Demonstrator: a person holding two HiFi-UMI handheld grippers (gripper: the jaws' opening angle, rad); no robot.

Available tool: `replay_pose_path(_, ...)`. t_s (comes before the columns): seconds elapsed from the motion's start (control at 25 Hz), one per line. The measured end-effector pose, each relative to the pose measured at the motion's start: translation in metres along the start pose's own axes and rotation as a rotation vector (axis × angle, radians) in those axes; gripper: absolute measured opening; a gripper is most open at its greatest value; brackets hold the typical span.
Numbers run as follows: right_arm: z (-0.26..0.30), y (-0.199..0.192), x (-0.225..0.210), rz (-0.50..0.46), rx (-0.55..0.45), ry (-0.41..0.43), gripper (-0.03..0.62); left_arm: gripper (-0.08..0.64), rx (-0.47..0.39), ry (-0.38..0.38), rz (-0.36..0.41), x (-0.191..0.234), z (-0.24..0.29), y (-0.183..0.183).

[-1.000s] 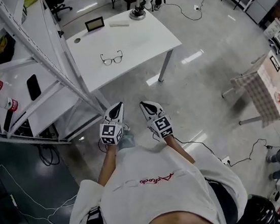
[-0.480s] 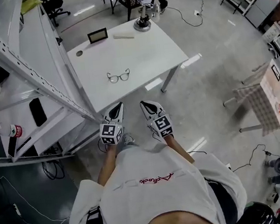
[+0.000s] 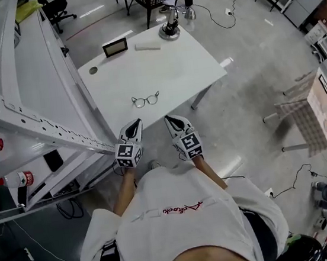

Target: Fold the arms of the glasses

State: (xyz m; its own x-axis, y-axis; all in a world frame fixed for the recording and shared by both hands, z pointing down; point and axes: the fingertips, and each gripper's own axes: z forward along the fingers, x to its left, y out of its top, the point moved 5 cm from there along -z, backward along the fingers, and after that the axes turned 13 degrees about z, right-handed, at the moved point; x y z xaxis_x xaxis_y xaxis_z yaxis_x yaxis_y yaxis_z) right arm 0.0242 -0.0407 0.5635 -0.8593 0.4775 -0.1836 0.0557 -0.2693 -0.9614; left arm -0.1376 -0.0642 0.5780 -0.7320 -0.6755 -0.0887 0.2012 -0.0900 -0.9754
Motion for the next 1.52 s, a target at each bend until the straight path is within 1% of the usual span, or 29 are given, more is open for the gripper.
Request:
replay_pose_path(0.24, 0.015, -0.01, -0.008, 0.03, 0.031, -0.018, 0.02, 0.026, 0.037, -0.007, -0.029, 0.015, 0.007, -0.015)
replay_pose_path(0.4, 0.031, -0.006, -0.019, 0.032, 0.036, -0.008, 0.02, 0.026, 0.042, 0.005, -0.039, 0.025, 0.018, -0.014)
replay_pose_path(0.56, 0.053, 0.004, -0.034, 0.037, 0.036, 0.019, 0.02, 0.026, 0.038, 0.046, -0.045, 0.044, 0.036, -0.008)
replay_pose_path(0.84, 0.091, 0.027, -0.079, 0.025, 0.015, 0.059, 0.02, 0.026, 0.032, 0.122, -0.04, 0.073, 0.077, 0.008)
replay_pose_path(1.08, 0.114, 0.04, -0.107, 0.02, 0.012, 0.105, 0.02, 0.026, 0.043, 0.181, -0.041, 0.086, 0.104, 0.015)
replay_pose_path(1.28, 0.122, 0.041, -0.123, 0.036, 0.025, 0.145, 0.02, 0.026, 0.081, 0.249, -0.06, 0.094, 0.107, 0.006)
replay_pose_path(1.52, 0.127, 0.026, -0.138, 0.06, 0.052, 0.175, 0.02, 0.026, 0.116, 0.314, -0.078, 0.099, 0.1, -0.002)
